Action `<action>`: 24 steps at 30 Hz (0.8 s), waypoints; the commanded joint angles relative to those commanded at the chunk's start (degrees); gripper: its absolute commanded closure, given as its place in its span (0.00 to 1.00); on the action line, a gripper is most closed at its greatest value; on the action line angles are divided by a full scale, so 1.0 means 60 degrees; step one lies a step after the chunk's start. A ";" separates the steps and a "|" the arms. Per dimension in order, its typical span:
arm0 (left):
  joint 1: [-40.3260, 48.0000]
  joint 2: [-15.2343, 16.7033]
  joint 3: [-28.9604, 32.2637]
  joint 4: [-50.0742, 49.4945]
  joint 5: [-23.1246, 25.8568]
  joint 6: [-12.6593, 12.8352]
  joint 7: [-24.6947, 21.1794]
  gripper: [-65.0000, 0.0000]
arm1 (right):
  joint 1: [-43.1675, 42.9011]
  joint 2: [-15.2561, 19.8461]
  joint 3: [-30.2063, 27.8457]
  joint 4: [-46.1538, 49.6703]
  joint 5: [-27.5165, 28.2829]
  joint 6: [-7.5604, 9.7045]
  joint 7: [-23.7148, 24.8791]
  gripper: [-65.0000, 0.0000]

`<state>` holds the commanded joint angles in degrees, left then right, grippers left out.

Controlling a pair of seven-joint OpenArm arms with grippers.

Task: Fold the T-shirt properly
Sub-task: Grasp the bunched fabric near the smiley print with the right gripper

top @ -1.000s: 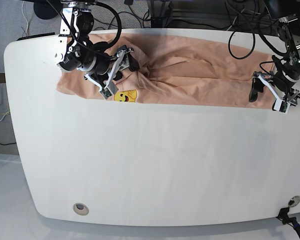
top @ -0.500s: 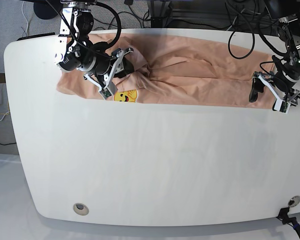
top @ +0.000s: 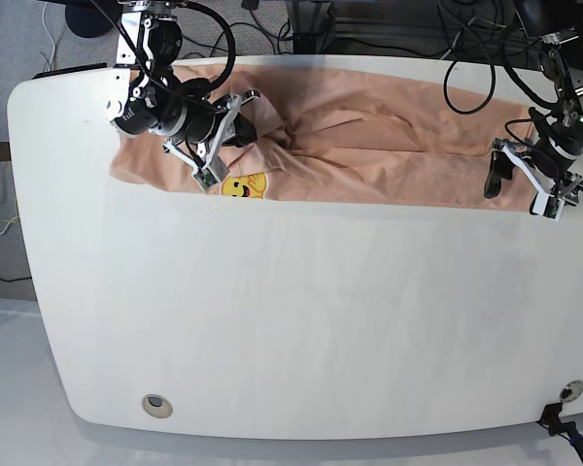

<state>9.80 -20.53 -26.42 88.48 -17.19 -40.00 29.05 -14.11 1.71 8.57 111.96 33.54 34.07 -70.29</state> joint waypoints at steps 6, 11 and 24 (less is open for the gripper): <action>0.0000 0.0000 0.0000 0.0000 0.0000 0.0000 0.0000 0.18 | -0.0498 0.0029 0.0029 0.0059 0.2022 -0.0073 -0.0425 1.00; 0.0000 0.0000 0.0000 -0.0015 0.0000 0.0000 0.0000 0.18 | -0.0967 0.0059 0.0015 0.0059 0.3048 -0.0073 -0.0806 1.00; 0.0015 0.0000 0.0000 -0.0015 0.0000 0.0000 0.0000 0.18 | -0.0733 0.0806 -0.0381 0.0059 0.3121 -0.0088 -0.0952 0.57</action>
<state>9.89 -20.53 -26.42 88.40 -17.19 -40.00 29.05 -18.51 6.55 6.29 112.31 52.26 33.54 -76.00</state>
